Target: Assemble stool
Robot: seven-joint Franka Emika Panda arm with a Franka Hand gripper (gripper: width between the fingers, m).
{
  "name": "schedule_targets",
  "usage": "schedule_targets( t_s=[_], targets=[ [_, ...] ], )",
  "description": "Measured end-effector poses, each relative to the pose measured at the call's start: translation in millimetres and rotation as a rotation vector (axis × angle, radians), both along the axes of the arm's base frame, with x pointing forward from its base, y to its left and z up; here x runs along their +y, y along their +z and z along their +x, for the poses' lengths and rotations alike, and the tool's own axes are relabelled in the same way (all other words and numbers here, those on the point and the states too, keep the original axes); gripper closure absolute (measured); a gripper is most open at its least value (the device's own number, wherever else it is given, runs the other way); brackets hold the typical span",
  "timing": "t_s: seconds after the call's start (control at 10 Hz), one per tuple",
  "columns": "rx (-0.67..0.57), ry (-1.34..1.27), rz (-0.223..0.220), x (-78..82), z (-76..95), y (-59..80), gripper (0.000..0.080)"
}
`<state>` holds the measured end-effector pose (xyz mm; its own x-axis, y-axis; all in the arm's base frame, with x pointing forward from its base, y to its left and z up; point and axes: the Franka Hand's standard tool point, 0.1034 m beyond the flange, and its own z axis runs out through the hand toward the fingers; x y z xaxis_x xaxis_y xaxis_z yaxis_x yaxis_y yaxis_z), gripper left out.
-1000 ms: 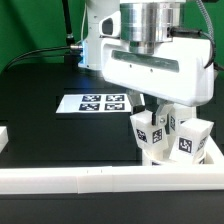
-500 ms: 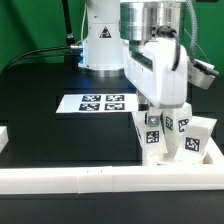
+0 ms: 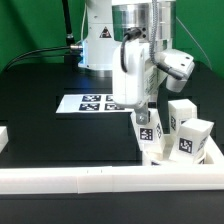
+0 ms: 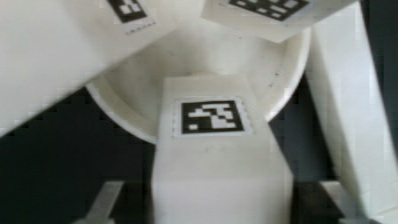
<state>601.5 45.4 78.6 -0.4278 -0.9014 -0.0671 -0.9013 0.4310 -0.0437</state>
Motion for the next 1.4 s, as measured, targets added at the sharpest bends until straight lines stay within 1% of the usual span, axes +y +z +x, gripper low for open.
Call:
schedule_targets(
  t_s=[0.3, 0.8, 0.9, 1.0, 1.1, 1.2, 1.3, 1.4],
  targets=[
    [0.029, -0.128, 0.030, 1.3, -4.0, 0.3, 0.0462],
    [0.038, -0.183, 0.057, 1.1, -5.9, 0.5, 0.0462],
    [0.037, -0.160, 0.055, 2.5, -6.3, 0.0, 0.0462],
    [0.038, -0.157, 0.054, 2.5, -6.5, -1.0, 0.0352],
    [0.036, -0.140, 0.054, 2.5, -6.3, -0.4, 0.0221],
    [0.023, -0.113, 0.057, 2.5, -4.9, 6.1, 0.0172],
    [0.011, -0.105, 0.070, 4.1, -5.3, 16.9, 0.0172],
    [-0.007, -0.095, 0.086, 6.8, -4.8, 31.3, 0.0154]
  ],
)
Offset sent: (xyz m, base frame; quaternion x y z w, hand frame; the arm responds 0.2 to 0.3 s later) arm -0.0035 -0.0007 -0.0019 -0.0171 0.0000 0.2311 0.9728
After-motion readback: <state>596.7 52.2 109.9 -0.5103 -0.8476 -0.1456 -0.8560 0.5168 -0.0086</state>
